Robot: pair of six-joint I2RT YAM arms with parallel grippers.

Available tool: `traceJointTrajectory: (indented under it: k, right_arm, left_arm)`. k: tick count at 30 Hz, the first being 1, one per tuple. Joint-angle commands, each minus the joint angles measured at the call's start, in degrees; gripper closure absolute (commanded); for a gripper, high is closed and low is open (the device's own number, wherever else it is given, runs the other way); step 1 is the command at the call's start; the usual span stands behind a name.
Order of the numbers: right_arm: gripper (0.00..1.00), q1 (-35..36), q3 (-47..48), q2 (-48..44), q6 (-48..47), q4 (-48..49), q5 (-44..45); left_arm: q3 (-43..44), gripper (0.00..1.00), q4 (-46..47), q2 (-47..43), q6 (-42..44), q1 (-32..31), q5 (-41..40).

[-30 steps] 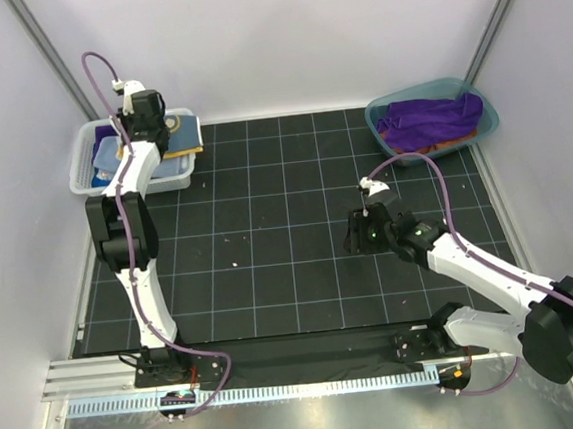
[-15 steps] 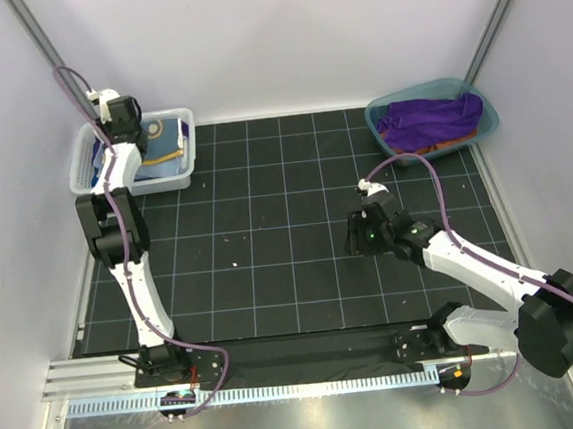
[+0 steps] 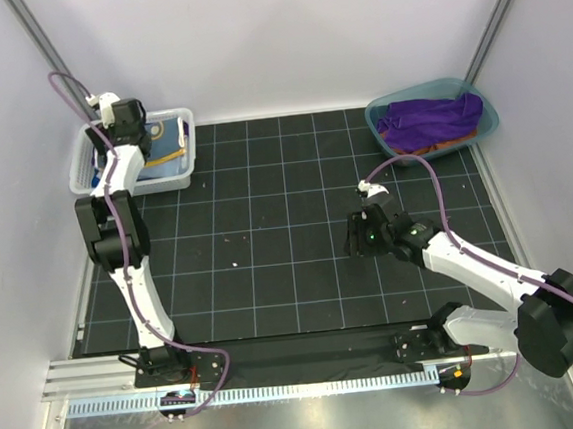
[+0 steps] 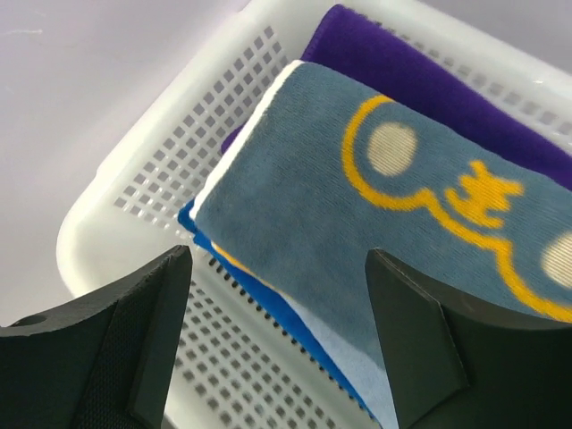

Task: Fold and stack the towels
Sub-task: Neatly place the folded towel into the bin

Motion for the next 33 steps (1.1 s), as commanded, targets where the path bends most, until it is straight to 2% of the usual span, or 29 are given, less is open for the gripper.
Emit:
traceJointTrajectory:
  k: [1, 6, 13, 17, 21, 23, 24, 27, 28, 31, 33]
  right_arm:
    - [0.48, 0.05, -0.14, -1.47, -0.73, 2.72, 0.15]
    - [0.46, 0.05, -0.05, -3.31, -0.72, 2.37, 1.99]
    - [0.31, 0.05, 0.74, -10.15, -0.73, 0.0, 7.44]
    - [0.21, -0.03, 0.83, -13.85, 0.33, -0.88, 9.11]
    - [0.06, -0.03, 1.09, -16.5, 1.03, -1.58, 9.91]
    - [0.03, -0.03, 1.62, -17.28, 1.21, -2.63, 10.79]
    - [0.0, -0.03, 1.97, -17.38, 1.38, -2.99, 11.05]
    - [0.0, -0.03, 2.41, -18.25, 1.12, -3.52, 11.05]
    - [0.0, -0.03, 2.5, -18.26, 1.12, -3.69, 11.23]
    - [0.0, 0.05, 3.46, -17.47, 1.12, -5.53, 12.19]
    - [0.0, -0.03, 3.38, -17.64, 1.47, -6.15, 13.16]
  left_arm:
    - [-1.38, 0.18, 4.25, -7.68, -2.57, -3.11, -0.5]
    - [-7.53, 0.18, 4.87, -12.33, -6.78, -8.3, 2.74]
    - [-21.41, 0.18, 3.03, -24.19, -16.36, -15.59, 8.35]
    - [-29.23, 0.18, 0.74, -35.41, -20.5, -20.95, 12.5]
    - [-36.0, 0.18, -4.61, -44.04, -21.73, -32.7, 11.01]
    - [-38.03, 0.18, -7.51, -48.44, -22.7, -36.76, 10.4]
    - [-39.43, 0.18, -8.65, -49.59, -22.97, -41.74, 9.87]
    - [-40.06, 0.17, -14.71, -52.85, -23.14, -49.59, 5.84]
    - [-39.63, 0.17, -16.38, -53.47, -23.14, -54.14, 5.13]
    - [-39.44, 0.17, -22.63, -56.19, -24.46, -59.09, 4.59]
    - [-39.97, 0.17, -25.88, -58.21, -25.08, -60.07, 5.82]
